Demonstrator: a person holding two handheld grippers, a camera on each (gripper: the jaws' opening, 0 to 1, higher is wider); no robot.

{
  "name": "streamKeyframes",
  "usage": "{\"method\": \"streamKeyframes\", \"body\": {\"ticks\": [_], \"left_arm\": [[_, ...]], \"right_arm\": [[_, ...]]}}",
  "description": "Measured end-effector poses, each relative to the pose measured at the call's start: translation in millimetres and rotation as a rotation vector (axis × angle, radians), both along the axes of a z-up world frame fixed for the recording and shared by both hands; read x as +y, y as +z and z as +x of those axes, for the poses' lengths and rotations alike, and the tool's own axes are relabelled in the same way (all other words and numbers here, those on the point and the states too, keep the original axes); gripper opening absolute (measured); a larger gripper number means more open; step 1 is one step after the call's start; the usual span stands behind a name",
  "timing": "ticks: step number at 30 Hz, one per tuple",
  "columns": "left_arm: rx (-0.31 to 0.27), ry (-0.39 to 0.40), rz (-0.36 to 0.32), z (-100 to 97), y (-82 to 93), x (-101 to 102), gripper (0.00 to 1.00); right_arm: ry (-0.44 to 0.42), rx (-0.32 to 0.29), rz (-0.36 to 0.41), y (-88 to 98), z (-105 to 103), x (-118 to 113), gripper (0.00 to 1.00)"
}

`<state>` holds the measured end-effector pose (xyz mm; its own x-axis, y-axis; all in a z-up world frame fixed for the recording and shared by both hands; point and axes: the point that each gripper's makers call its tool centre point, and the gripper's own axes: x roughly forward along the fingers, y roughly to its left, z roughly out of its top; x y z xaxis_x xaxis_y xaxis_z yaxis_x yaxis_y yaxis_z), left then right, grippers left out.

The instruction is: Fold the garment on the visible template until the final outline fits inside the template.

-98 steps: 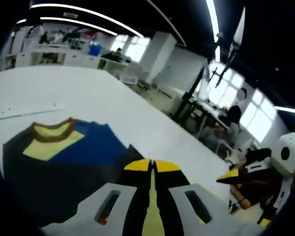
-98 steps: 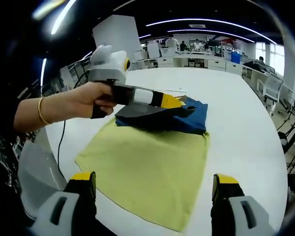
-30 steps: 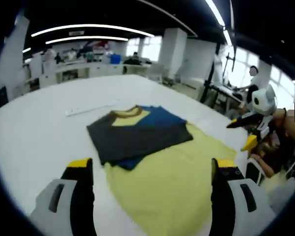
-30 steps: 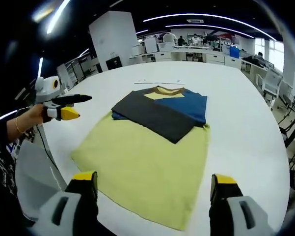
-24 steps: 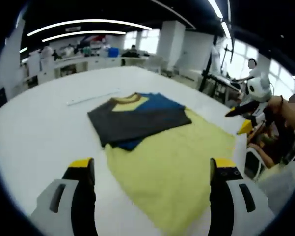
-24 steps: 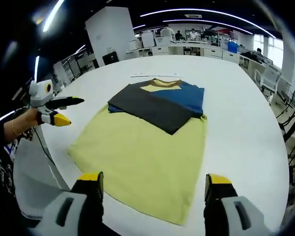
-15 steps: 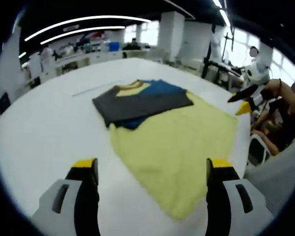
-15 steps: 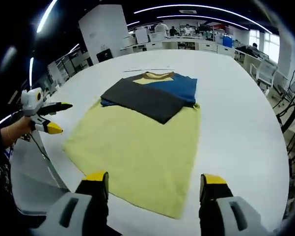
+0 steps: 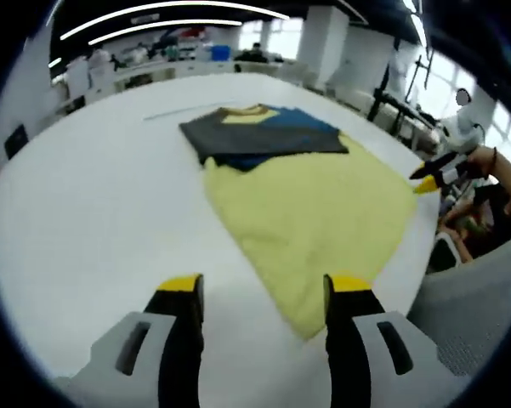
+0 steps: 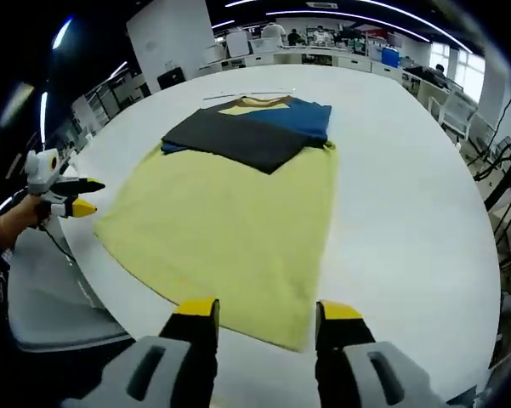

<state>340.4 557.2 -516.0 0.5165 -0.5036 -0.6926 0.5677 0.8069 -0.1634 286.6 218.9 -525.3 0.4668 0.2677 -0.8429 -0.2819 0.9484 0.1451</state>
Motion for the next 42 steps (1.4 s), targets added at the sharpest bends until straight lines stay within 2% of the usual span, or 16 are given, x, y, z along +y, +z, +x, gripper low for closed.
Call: {"method": "streamKeyframes", "body": {"ticks": [3, 7, 9, 12, 13, 14, 20, 28, 30, 33, 37, 42], "left_arm": [[0.026, 0.042, -0.036, -3.5, -1.8, -2, 0.43], [0.039, 0.039, -0.026, -8.6, -4.2, -3, 0.4], [0.092, 0.052, -0.045, -17.6, -6.0, -6, 0.38], [0.091, 0.048, -0.032, -23.3, -9.2, -7, 0.33], [0.098, 0.049, -0.03, -25.4, -10.8, -7, 0.32], [0.115, 0.054, -0.024, -28.4, -13.4, -6, 0.31], [0.148, 0.063, 0.005, -36.6, -21.0, -3, 0.23], [0.172, 0.114, 0.003, -37.9, -21.5, -5, 0.16], [0.178, 0.113, 0.0, -38.9, -21.4, -7, 0.13], [0.175, 0.107, 0.032, -38.7, -22.5, -4, 0.08], [0.181, 0.106, 0.048, -38.9, -23.6, -4, 0.03], [0.169, 0.071, 0.072, -39.1, -23.6, -5, 0.01]], "right_arm": [[-0.029, 0.004, 0.004, -1.4, -1, -3, 0.36], [-0.043, 0.013, 0.007, -3.3, -3, -4, 0.32], [-0.049, 0.02, -0.007, -5.9, -6, -7, 0.28], [-0.06, 0.024, -0.018, -9.6, -8, -10, 0.24], [-0.064, 0.028, -0.02, -11.6, -9, -10, 0.23], [-0.062, 0.004, -0.03, -9.8, -6, -12, 0.21], [-0.09, 0.008, -0.027, -9.8, -8, -15, 0.13], [-0.137, 0.008, -0.013, -10.7, -8, -19, 0.05], [-0.136, 0.006, -0.013, -10.8, -7, -19, 0.04], [-0.109, 0.001, -0.041, -11.3, -7, -18, 0.03], [-0.102, 0.004, -0.033, -11.6, -7, -16, 0.0], [-0.095, 0.01, -0.035, -12.0, -7, -16, 0.0]]}}
